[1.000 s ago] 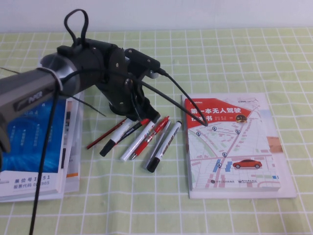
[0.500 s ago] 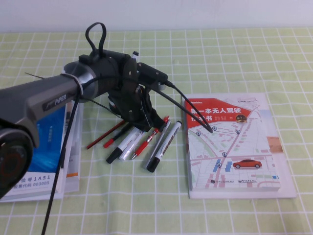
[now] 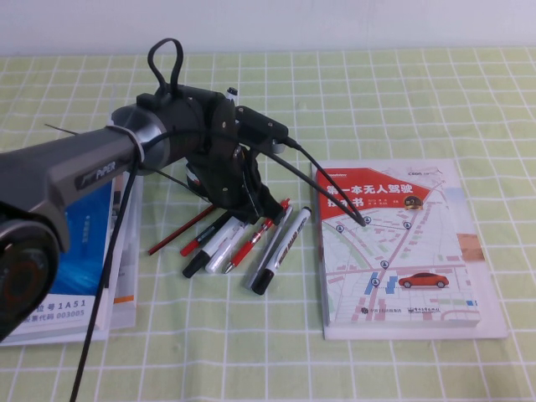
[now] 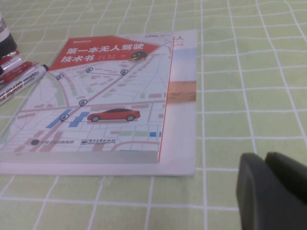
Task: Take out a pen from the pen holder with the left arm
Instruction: Place the pen on the table
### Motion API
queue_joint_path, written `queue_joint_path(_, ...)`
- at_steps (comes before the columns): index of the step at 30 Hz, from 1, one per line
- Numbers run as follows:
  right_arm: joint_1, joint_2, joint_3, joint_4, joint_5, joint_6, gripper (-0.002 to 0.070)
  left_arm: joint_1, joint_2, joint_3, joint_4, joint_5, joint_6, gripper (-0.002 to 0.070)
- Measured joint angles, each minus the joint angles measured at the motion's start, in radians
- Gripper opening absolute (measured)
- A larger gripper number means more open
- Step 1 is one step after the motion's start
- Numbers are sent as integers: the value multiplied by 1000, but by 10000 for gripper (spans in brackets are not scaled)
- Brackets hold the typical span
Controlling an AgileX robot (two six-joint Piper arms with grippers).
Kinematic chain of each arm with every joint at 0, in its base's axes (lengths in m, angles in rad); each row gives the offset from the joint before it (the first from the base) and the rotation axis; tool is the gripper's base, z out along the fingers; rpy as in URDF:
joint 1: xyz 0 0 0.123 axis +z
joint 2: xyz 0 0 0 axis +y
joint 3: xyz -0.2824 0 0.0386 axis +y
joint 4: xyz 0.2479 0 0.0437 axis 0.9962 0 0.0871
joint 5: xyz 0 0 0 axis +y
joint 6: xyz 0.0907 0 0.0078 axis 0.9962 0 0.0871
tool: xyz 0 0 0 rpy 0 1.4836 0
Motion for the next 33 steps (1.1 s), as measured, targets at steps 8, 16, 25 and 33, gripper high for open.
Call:
queue_joint_path(8,0,0,0,0,0,0,-14,0,-9,0,2,0,-7,365)
queue_joint_path(16,0,0,0,0,0,0,-14,-17,-90,3,66,59,-103,417)
queue_joint_path(25,0,0,0,0,0,0,-14,-94,-387,246,54,-6,-140,77)
queue_joint_path(33,0,0,0,1,0,0,-14,-99,-766,610,-2,-199,-173,1)
